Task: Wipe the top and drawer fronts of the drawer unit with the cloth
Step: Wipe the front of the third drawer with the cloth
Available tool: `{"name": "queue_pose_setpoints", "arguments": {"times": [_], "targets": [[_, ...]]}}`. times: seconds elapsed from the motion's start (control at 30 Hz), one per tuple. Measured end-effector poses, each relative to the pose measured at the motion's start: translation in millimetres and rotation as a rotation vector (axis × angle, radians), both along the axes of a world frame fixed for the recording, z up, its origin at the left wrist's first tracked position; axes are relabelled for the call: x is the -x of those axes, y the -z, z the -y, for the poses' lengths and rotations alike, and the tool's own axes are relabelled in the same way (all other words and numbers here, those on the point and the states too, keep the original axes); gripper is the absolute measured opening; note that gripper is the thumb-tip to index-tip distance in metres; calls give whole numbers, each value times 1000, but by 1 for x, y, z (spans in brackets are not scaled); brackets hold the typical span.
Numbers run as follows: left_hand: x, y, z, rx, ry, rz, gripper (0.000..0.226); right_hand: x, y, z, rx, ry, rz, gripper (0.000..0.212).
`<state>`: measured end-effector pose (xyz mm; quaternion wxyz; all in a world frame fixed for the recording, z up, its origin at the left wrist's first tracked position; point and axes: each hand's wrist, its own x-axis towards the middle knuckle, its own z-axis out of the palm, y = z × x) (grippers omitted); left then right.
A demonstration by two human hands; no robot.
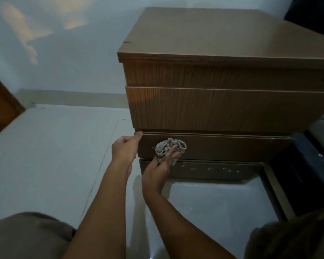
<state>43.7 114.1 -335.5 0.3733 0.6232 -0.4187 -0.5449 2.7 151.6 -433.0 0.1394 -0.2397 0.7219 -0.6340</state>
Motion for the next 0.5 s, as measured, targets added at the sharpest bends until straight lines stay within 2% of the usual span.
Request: {"name": "queue_pose_setpoints", "arguments": {"times": [0.1, 0.23, 0.33, 0.43, 0.47, 0.5], "targets": [[0, -2, 1, 18, 4, 18, 23, -24, -5, 2, -56, -110, -76, 69], [-1, -8, -1, 23, 23, 58, 25, -40, -5, -9, -38, -402, -15, 56], [-6, -8, -1, 27, 47, 55, 25, -38, 8, -14, -74, -511, -7, 63], [-11, -7, 0, 52, 96, 116, 23, -37, 9, -28, -192, -562, -48, 44], [-11, -6, 0, 54, 104, 126, 23, -36, 9, -34, -214, -561, -33, 34], [-11, -6, 1, 53, 106, 122, 23, -34, 13, -40, -206, -550, 65, 29]]}}
